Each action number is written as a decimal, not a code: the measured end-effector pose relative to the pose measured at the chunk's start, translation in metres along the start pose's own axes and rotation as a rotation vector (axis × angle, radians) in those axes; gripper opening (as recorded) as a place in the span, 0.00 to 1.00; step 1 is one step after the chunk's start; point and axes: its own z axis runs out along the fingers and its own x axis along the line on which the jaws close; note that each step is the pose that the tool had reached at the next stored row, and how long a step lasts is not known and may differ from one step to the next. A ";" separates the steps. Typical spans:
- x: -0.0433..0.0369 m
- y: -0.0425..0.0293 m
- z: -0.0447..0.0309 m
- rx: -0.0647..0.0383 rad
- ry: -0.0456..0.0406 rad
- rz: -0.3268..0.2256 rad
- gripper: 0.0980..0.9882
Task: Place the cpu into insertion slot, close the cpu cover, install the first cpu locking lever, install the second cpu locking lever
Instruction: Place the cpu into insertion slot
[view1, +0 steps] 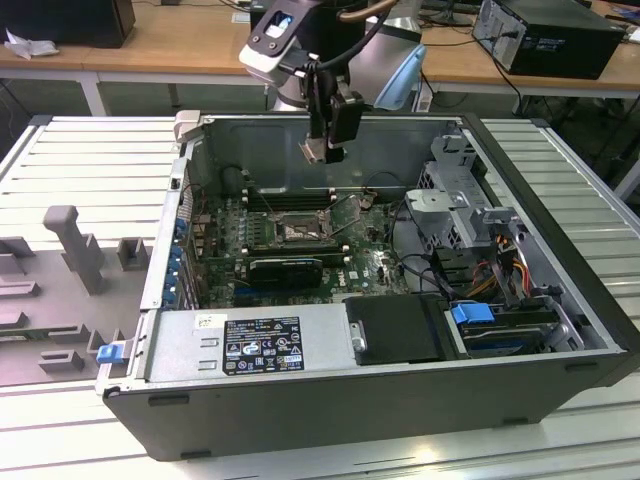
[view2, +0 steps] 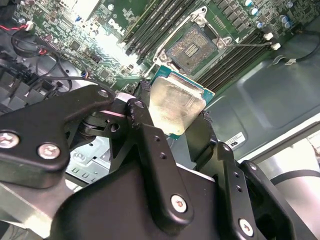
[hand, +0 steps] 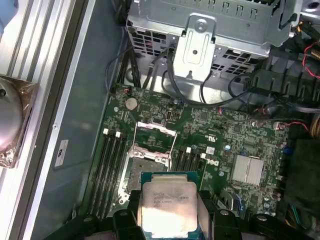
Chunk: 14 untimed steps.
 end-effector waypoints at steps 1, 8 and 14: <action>0.0000 0.0000 0.0000 0.000 -0.0005 0.004 0.48; 0.0000 0.0000 0.0000 -0.001 -0.0052 0.057 0.48; 0.0000 0.0000 0.0000 -0.002 -0.0086 0.095 0.48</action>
